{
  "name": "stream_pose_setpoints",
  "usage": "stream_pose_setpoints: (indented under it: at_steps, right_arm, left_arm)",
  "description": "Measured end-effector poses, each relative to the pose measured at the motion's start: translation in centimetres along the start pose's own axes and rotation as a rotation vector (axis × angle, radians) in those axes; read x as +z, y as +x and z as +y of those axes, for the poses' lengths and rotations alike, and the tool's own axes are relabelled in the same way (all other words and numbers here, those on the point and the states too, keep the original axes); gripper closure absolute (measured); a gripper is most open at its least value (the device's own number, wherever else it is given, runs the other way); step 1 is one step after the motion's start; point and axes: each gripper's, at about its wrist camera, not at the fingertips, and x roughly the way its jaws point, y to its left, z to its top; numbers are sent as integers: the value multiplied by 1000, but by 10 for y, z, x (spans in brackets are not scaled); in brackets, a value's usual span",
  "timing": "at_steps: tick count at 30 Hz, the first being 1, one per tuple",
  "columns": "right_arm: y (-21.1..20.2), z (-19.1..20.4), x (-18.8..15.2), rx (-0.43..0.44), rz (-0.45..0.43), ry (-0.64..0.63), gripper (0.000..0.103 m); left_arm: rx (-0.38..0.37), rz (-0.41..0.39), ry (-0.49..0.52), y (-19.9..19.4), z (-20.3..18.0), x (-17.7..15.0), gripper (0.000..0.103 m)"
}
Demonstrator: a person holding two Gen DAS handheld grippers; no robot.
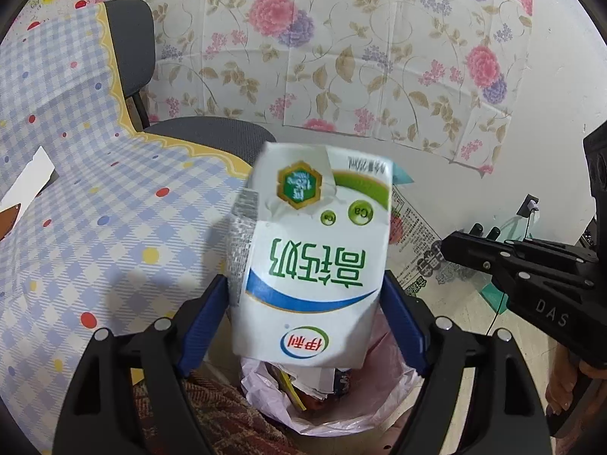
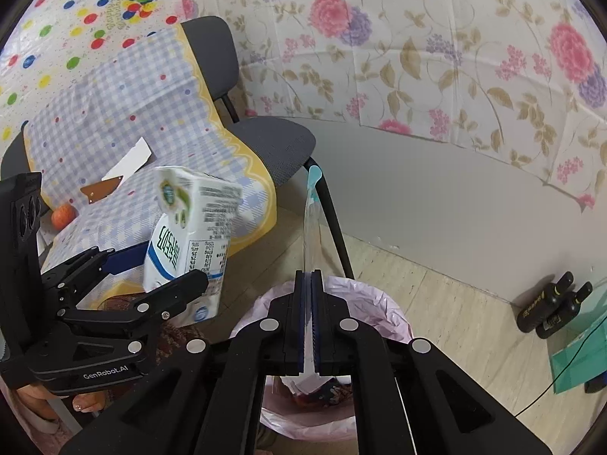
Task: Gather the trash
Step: 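Carry carton and packet to the bin and open both tools, then move both tools back to the brown leather piece and white paper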
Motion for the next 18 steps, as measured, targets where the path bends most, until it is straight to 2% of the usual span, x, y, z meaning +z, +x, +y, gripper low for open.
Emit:
stream_pose_setpoints:
  at_steps: [3,8,18]
  right_arm:
    - [8,-3,-3,4,24,12,92]
    - [8,-2,-2,-2,25,19,76]
    - [-6,21,23,37,-39,-26,75]
  left_arm:
    - [-6,-6,-19,-1,4,1,17]
    - [22,-34,-34,-14,12,5,16]
    - [121,-114,-94,-58,49,14,16]
